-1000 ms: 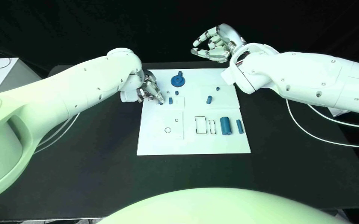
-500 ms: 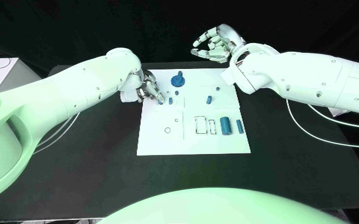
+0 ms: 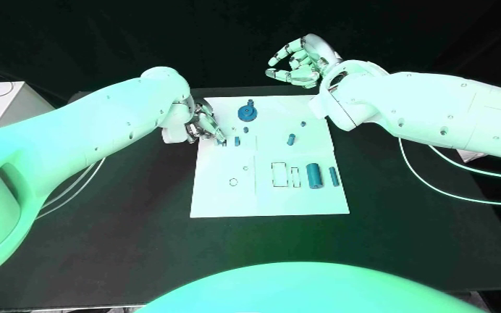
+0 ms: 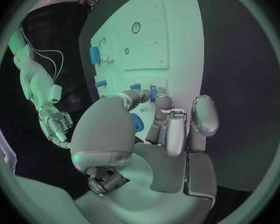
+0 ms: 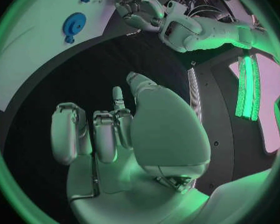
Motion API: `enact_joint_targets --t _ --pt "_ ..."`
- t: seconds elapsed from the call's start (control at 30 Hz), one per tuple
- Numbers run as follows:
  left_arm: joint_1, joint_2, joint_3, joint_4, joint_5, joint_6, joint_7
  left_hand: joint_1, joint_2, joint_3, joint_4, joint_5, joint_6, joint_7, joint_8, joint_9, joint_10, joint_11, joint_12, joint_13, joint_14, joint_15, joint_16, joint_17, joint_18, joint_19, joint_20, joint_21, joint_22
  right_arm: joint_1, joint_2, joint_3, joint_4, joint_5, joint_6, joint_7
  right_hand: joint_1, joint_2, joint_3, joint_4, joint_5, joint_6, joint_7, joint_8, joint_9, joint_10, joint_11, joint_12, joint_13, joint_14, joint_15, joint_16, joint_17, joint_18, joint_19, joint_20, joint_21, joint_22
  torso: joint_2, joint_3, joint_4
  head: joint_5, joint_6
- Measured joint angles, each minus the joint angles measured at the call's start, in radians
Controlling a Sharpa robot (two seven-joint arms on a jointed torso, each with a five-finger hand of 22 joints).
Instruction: Assemble the parts on the task board
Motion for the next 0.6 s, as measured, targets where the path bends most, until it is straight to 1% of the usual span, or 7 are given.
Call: enact_joint_targets --t 0.07,0.37,0.4,0.6 --pt "0.001 -0.004 0.004 0.002 0.0 0.005 -0.001 0.0 0.0 0.0 0.0 0.0 0.003 0.0 0.003 0.0 0.0 0.0 0.0 0.0 0.0 0.0 0.0 0.0 0.0 0.0 0.0 0.0 0.0 0.0 0.0 0.0 0.0 0.0 0.0 0.0 0.0 0.0 0.0 0.0 0.0 0.0 0.0 0.0 0.0 0.0 0.0 0.0 0.0 0.0 0.0 0.0 0.0 0.0 0.0 0.0 0.0 0.0 0.0 0.0 0.0 -0.001 0.0" --pt "0.024 -0.032 0.026 0.013 0.008 0.068 -0.001 0.0 0.0 0.0 0.0 0.0 0.006 0.0 0.004 0.004 0.003 0.0 0.0 -0.001 0.0 0.0 0.0 0.0 0.0 0.0 0.0 0.003 0.0 0.0 -0.004 0.0 0.0 -0.001 0.002 -0.003 0.0 0.0 0.0 0.0 0.0 0.0 0.0 0.0 0.0 0.0 0.0 0.0 0.0 0.0 0.0 0.0 0.0 0.0 0.0 0.0 0.0 0.0 -0.001 0.0001 0.0 -0.004 0.0" --pt "0.026 -0.034 0.028 0.013 0.012 0.078 -0.001 -0.001 -0.001 0.0 0.0 0.0 0.006 0.0 0.004 0.004 0.003 0.0 0.0 0.0 0.0 0.0 0.0 0.0 0.0 0.0 0.0 0.003 0.001 0.0 -0.004 0.0 0.0 -0.001 0.003 -0.003 0.0 0.0 0.0 0.0 0.0 0.0 0.0 0.0 0.0 0.0 0.0 0.0 0.0 0.0 0.0 0.0 0.0 0.0 0.0 0.0 0.0 0.0 -0.001 -0.0005 0.0001 -0.004 0.0" --pt "0.032 -0.039 0.033 0.006 0.044 0.148 -0.001 -0.001 -0.001 0.0 0.0 0.0 0.005 0.0 0.004 0.004 0.003 0.0 0.003 0.005 0.0 0.0 0.0 0.0 0.0 0.0 0.0 0.003 0.001 0.0 -0.004 0.0 0.0 -0.001 0.003 -0.004 0.0 0.0 0.0 0.0 0.0 0.0 0.0 0.0 0.0 0.0 0.0 0.0 0.0 0.0 0.0 0.0 0.0 0.0 0.0 0.0 0.0 0.0 -0.001 -0.0012 0.0007 -0.003 0.0"
